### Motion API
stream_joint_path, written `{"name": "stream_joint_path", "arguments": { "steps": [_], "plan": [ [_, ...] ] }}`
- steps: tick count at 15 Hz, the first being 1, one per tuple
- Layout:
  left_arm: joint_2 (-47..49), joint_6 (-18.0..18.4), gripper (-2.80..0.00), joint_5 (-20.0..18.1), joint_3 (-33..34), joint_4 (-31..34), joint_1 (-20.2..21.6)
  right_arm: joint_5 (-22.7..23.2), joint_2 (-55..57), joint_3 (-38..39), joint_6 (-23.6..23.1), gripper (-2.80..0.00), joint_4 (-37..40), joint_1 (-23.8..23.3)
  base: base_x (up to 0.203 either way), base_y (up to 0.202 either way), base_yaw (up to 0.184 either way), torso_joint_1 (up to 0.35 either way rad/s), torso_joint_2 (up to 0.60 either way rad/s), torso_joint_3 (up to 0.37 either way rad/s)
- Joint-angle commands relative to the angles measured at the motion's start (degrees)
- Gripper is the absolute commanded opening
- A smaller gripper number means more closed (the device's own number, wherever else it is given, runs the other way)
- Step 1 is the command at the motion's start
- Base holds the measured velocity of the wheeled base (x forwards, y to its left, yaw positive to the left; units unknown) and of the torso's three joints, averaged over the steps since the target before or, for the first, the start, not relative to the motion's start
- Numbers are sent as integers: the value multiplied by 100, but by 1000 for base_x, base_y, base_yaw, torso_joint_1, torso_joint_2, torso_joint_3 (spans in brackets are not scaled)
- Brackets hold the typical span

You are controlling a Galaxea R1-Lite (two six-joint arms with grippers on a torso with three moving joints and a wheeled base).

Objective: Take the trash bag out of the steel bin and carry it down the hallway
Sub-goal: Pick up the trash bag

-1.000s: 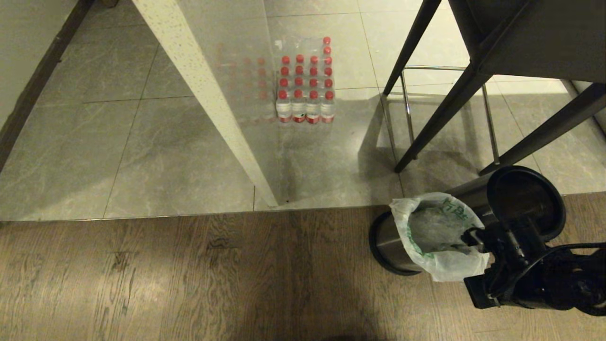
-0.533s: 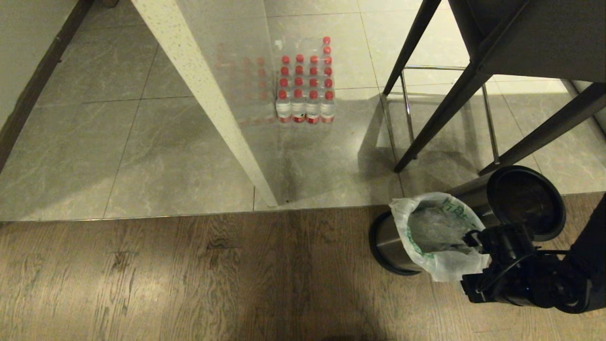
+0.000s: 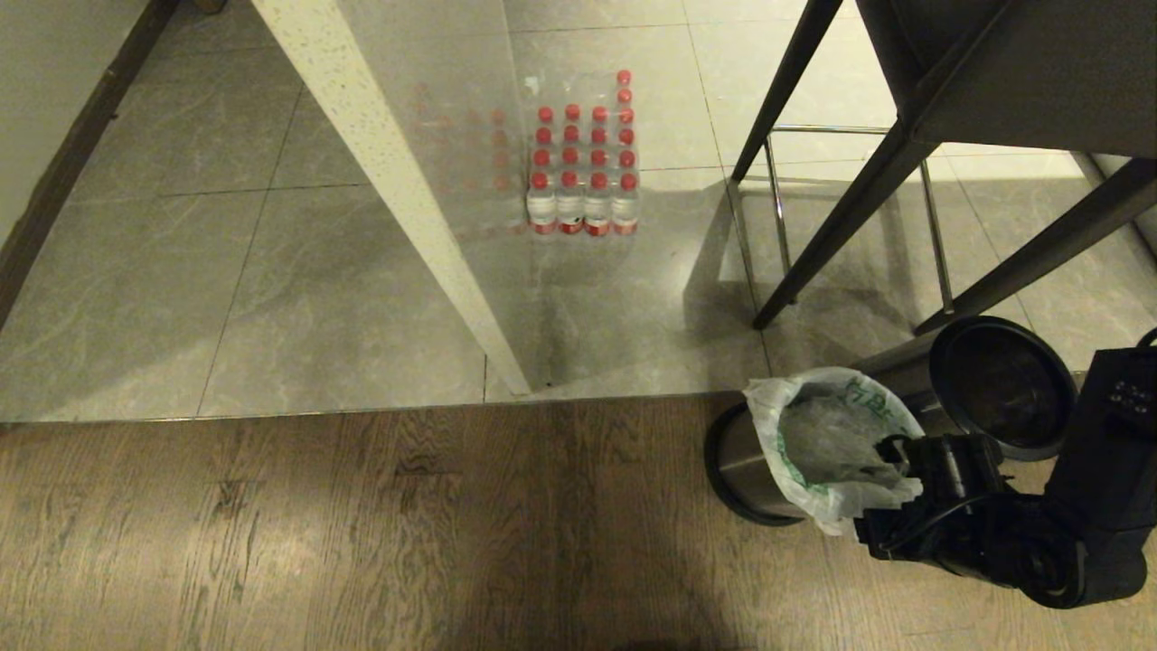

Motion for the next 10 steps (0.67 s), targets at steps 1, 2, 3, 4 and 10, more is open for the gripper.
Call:
{"name": "stream_joint_path", "arguments": {
  "steps": [1, 2, 3, 4, 10],
  "plan": [
    [6, -2, -280, 2, 0, -2, 0, 14, 130, -2, 3, 0, -213, 3, 0, 0, 0, 0, 0, 0],
    [6, -2, -280, 2, 0, -2, 0, 82, 193, -9, -15, -280, -371, 3, 0, 0, 0, 0, 0, 0],
    [6, -2, -280, 2, 0, -2, 0, 109, 214, -36, -83, -280, -423, 10, 0, 0, 0, 0, 0, 0],
    [6, -2, -280, 2, 1, -2, 0, 98, 223, -46, -159, -280, -452, 12, 0, 0, 0, 0, 0, 0],
    [6, -2, -280, 2, 2, -2, 0, 63, 91, 113, -181, -280, -477, 20, 0, 0, 0, 0, 0, 0]
  ]
}}
